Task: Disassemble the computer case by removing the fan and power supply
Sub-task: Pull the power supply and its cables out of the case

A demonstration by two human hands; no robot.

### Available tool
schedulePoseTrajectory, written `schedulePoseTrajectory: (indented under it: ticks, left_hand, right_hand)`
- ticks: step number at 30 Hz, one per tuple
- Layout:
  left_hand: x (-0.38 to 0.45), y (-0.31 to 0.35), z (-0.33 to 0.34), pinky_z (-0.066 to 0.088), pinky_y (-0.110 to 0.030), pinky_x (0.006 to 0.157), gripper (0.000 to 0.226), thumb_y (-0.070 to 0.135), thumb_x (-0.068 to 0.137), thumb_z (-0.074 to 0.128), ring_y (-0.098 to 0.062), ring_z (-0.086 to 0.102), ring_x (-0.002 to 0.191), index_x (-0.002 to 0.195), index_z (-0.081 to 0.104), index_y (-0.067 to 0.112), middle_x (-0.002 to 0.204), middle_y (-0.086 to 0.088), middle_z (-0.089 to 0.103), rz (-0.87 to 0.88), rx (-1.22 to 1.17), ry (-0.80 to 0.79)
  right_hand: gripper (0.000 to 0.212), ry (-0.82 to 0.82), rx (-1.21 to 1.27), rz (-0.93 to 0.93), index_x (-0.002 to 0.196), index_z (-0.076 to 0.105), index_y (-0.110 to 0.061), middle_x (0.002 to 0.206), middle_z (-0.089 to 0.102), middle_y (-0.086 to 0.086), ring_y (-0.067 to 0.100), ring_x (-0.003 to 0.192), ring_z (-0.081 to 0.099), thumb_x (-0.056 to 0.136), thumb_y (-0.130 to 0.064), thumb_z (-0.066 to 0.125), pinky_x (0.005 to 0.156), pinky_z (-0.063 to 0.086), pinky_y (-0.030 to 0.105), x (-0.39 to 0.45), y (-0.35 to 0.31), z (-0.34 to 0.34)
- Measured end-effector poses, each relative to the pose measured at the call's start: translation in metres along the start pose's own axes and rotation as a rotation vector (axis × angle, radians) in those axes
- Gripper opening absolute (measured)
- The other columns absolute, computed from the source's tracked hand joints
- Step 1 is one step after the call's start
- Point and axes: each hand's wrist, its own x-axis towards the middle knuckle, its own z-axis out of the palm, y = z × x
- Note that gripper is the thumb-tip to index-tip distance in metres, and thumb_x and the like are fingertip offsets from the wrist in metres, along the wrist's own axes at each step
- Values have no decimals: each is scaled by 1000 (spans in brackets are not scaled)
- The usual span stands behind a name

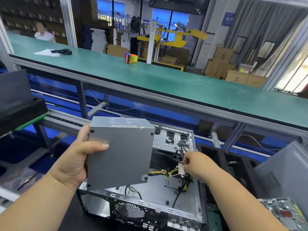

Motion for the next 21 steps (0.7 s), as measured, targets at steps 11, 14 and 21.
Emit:
schedulePoseTrajectory:
  ticks: [11, 14, 21]
  left_hand:
    - [25, -29, -14, 57, -47, 78, 85, 26, 42, 89, -26, 68, 101, 116, 53, 47, 115, 1, 68, 38, 293, 102]
    - [29, -36, -15, 53, -53, 89, 90, 29, 42, 90, -25, 62, 111, 120, 49, 51, 125, 1, 60, 58, 399, 80]
    - [38, -61, 12, 44, -41, 101, 100, 42, 40, 85, -13, 45, 120, 127, 37, 49, 129, 18, 42, 30, 691, -1]
  right_hand:
    - [36, 26, -72, -30, 67, 38, -24, 69, 46, -5, 22, 72, 49, 100, -36, 47, 70, 36, 32, 1, -8, 6]
    - [28, 81, -49, -51, 78, 49, -21, 77, 59, -2, 23, 83, 57, 100, -38, 48, 73, 36, 31, -2, -9, 11]
    - [25, 126, 53, -46, 76, 50, -25, 69, 49, -7, 18, 78, 46, 98, -38, 55, 70, 37, 31, -6, -9, 9]
